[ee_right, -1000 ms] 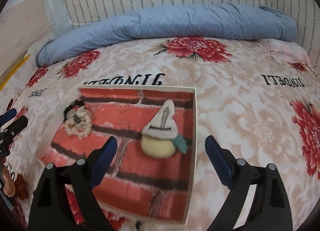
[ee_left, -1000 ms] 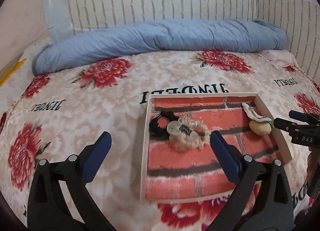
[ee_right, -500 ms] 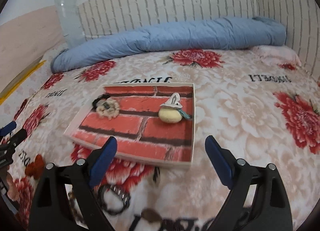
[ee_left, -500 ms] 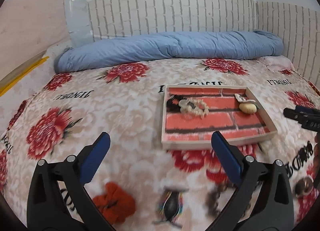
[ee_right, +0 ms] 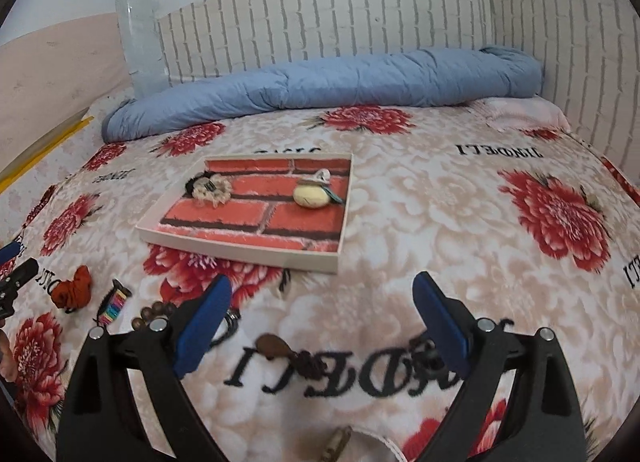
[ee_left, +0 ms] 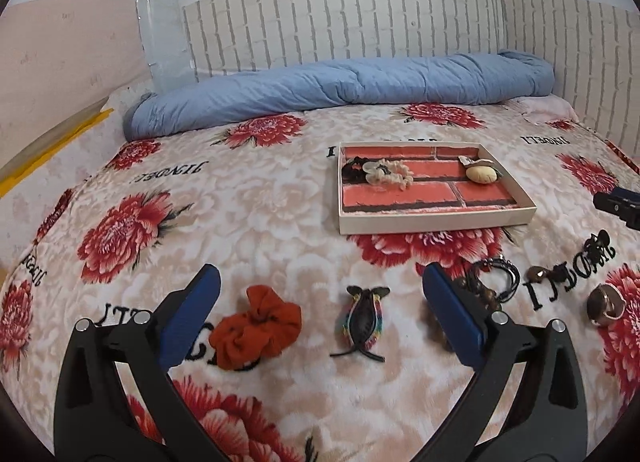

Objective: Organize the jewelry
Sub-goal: 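Grasp the rainbow hair claw with the left tool while the right tool grasps the brown cord knot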

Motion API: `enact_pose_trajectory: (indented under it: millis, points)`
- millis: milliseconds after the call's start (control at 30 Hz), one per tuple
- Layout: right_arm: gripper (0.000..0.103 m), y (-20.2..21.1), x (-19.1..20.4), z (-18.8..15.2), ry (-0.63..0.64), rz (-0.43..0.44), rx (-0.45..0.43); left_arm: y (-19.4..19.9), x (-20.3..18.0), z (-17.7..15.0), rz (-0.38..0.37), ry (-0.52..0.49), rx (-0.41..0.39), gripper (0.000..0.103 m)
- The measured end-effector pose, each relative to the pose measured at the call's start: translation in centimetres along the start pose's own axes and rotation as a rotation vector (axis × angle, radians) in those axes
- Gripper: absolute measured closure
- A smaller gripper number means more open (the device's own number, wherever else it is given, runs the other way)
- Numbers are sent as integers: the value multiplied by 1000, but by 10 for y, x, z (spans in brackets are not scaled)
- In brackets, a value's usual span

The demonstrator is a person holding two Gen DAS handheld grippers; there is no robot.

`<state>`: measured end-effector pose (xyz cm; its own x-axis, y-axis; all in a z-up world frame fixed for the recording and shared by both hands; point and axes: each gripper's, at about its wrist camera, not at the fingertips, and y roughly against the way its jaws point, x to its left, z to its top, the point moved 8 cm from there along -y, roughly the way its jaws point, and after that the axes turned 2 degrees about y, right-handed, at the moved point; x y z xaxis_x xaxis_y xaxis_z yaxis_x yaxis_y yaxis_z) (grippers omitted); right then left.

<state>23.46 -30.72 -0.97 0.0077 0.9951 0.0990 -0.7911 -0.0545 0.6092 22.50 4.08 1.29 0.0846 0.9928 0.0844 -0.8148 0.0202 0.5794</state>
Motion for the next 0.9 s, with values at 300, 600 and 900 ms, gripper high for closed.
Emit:
enact_pose_trajectory:
  millis: [300,600,900]
  points:
    - [13,-19,9,-21,8,-15,29,-22,-3,-18,-9,34,51,5]
    - [13,-43,19,-42,-29,-14,57,-52,-16,-34,-30,42,111,6]
    - [15,-60,28,-57,-9,-18,80,-80,-32,-47,-34,21,165,14]
